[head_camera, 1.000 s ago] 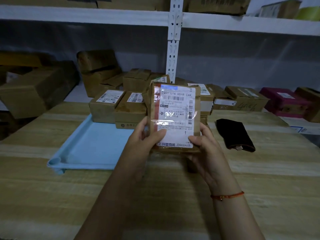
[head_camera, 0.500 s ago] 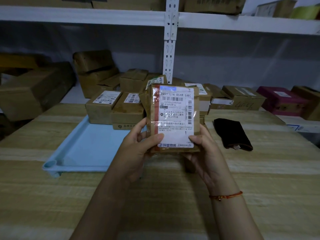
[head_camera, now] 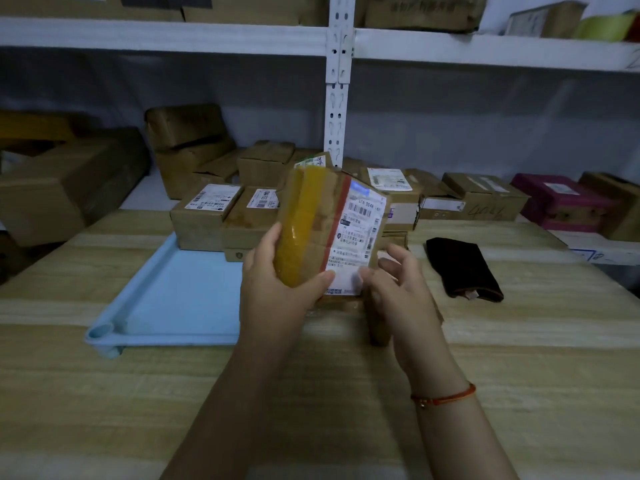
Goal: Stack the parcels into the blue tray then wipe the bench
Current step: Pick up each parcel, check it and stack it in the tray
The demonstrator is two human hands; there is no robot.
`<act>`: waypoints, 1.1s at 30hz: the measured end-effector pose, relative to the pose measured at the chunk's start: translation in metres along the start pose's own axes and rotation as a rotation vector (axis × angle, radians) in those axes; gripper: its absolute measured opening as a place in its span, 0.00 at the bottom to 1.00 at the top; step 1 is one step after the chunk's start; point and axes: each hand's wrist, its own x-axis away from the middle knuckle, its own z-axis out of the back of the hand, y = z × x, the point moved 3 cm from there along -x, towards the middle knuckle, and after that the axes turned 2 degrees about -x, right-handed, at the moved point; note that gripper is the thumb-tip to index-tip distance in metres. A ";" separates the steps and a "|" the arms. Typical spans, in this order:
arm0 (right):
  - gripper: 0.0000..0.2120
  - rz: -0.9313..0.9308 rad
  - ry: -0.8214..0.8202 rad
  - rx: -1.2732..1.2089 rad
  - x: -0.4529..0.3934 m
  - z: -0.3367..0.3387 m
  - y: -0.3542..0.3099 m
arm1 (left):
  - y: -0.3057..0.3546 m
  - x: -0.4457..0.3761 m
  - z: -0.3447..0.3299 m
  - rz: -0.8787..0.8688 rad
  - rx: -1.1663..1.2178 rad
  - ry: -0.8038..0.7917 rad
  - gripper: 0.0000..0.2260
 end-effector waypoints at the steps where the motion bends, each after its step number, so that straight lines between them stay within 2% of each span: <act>1: 0.27 -0.001 -0.028 -0.005 0.003 -0.003 -0.003 | 0.002 0.001 -0.001 -0.024 -0.101 0.054 0.41; 3: 0.28 0.004 -0.108 -0.038 0.007 -0.011 -0.007 | 0.006 0.006 -0.005 -0.090 -0.233 0.131 0.43; 7: 0.43 0.004 -0.169 -0.109 0.005 -0.022 -0.002 | 0.011 0.018 -0.015 -0.197 -0.322 0.177 0.41; 13: 0.46 0.021 -0.146 -0.129 0.001 -0.023 0.001 | 0.013 0.026 -0.017 -0.209 -0.360 0.199 0.41; 16: 0.44 0.011 -0.138 -0.163 -0.003 -0.021 0.003 | 0.014 0.029 -0.017 -0.228 -0.368 0.185 0.42; 20: 0.31 -0.047 -0.160 -0.292 -0.007 -0.013 0.002 | 0.019 0.035 -0.015 -0.287 -0.290 0.170 0.41; 22: 0.28 -0.089 -0.180 -0.355 -0.008 -0.011 0.003 | 0.018 0.035 -0.011 -0.275 -0.183 0.200 0.34; 25: 0.23 -0.129 -0.177 -0.435 -0.007 -0.010 0.006 | 0.016 0.032 -0.006 -0.205 -0.019 0.234 0.19; 28: 0.06 -0.197 -0.171 -0.465 -0.005 -0.009 0.006 | 0.015 0.029 -0.003 -0.138 0.102 0.195 0.13; 29: 0.03 -0.236 -0.160 -0.453 -0.005 -0.008 0.006 | 0.015 0.028 -0.002 -0.113 0.152 0.174 0.12; 31: 0.08 -0.312 -0.148 -0.400 -0.006 -0.006 0.009 | 0.015 0.026 0.000 -0.074 0.246 0.162 0.12; 33: 0.20 -0.361 -0.145 -0.331 -0.007 -0.007 0.009 | 0.015 0.025 0.002 -0.046 0.320 0.170 0.13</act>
